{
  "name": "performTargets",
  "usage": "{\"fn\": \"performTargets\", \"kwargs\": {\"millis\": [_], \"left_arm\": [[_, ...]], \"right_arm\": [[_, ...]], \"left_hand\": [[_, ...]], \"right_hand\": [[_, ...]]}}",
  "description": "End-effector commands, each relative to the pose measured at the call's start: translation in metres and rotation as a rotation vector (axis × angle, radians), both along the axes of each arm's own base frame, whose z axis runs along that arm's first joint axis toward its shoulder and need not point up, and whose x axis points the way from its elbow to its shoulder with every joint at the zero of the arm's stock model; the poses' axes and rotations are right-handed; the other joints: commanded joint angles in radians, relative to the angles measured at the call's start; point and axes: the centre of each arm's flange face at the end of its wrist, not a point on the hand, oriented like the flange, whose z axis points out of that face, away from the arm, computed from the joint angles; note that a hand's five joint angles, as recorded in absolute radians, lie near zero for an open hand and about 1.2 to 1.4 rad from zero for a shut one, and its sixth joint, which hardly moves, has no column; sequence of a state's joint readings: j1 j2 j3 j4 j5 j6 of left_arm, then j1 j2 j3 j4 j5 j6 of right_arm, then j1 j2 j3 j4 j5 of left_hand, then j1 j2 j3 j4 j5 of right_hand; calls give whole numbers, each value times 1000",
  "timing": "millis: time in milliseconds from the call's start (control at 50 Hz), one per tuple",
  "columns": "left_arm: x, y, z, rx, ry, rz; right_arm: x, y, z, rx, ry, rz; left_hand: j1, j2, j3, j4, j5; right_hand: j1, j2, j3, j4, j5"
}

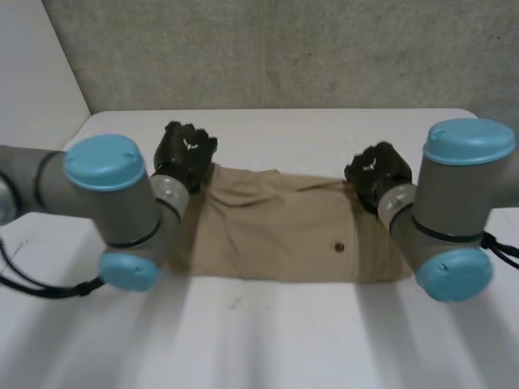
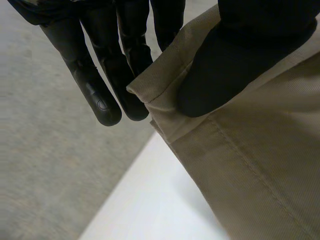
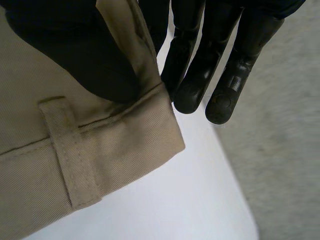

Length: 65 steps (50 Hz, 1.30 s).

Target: Fold the shorts.

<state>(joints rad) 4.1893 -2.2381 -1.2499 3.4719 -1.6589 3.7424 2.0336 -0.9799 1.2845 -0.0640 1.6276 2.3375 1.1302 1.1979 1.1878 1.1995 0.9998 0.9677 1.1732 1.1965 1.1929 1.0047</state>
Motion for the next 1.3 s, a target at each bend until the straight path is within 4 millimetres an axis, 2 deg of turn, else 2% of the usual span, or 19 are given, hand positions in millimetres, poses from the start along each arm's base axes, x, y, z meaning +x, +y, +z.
{"fn": "performTargets", "kwargs": {"millis": [20,80,120,140,160,180,200,300,400,460,540,620,760,860,1020,1080,1140,1240,1300], "left_arm": [[-19,-41,-26,-84,42,33],[-23,-47,-38,-80,39,32],[-25,-49,-44,-77,38,29],[-26,-50,-45,-80,40,32],[-26,-50,-44,-84,42,33],[-27,-50,-43,-87,46,32],[-28,-49,-41,-92,54,35],[-28,-41,-21,-114,78,51],[-15,-25,12,-133,94,62],[-4,-8,33,-137,102,64],[11,18,42,-99,124,56],[24,43,44,-38,180,43],[39,70,28,84,263,46],[43,72,16,123,263,55],[40,67,5,138,248,61],[40,68,5,138,248,60],[40,69,3,143,245,59],[40,71,2,148,240,57],[40,72,3,147,240,55]], "right_arm": [[14,-33,-25,-80,50,-12],[17,-45,-36,-97,72,-35],[17,-51,-43,-98,83,-57],[17,-53,-43,-104,81,-67],[17,-55,-42,-111,72,-78],[18,-59,-35,-138,49,-98],[17,-60,-31,-152,34,-110],[14,-55,12,-209,-97,-124],[2,-32,57,-197,-280,-94],[-10,-23,68,-176,-338,-90],[-28,-5,81,-135,-364,-70],[-46,14,66,27,-307,-79],[-70,42,14,342,-216,-129],[-68,40,-30,360,-235,-80],[-69,21,-65,323,-254,-95],[-70,17,-70,323,-249,-99],[-73,12,-71,311,-249,-120],[-91,-1,-56,235,-244,-195],[-97,-5,-34,166,-214,-198]], "left_hand": [[266,198,209,197,222],[266,198,209,197,222],[-72,-140,-129,-141,-116],[-533,-601,-591,-603,-577],[-695,-763,-752,-764,-739],[-865,-933,-923,-934,-909],[-956,-1023,-1013,-1025,-1000],[-956,-1023,-1013,-1025,-1000],[-956,-1023,-1013,-1025,-1000],[-956,-1023,-1013,-1025,-1000],[-956,-1023,-1013,-1025,-1000],[-956,-1023,-1013,-1025,-1000],[-956,-1023,-1013,-1025,-1000],[-956,-1023,-1013,-1025,-1000],[-956,-1023,-1013,-1025,-1000],[-956,-1023,-1013,-1025,-1000],[-956,-1023,-1013,-1025,-1000],[-956,-1023,-1013,-1025,-1000],[-956,-1023,-1013,-1025,-1000]], "right_hand": [[429,223,200,203,217],[429,223,200,203,217],[308,102,79,82,96],[155,-50,-74,-70,-56],[-27,-232,-255,-252,-238],[-691,-897,-920,-916,-903],[-793,-999,-1022,-1018,-1005],[-793,-999,-1022,-1018,-1005],[-793,-999,-1022,-1018,-1005],[-793,-999,-1022,-1018,-1005],[-793,-999,-1022,-1018,-1005],[-793,-999,-1022,-1018,-1005],[-742,-948,-971,-967,-954],[-616,-822,-845,-841,-828],[-405,-610,-633,-630,-616],[-308,-513,-537,-533,-519],[426,221,197,201,215],[429,223,200,203,217],[429,223,200,203,217]]}}
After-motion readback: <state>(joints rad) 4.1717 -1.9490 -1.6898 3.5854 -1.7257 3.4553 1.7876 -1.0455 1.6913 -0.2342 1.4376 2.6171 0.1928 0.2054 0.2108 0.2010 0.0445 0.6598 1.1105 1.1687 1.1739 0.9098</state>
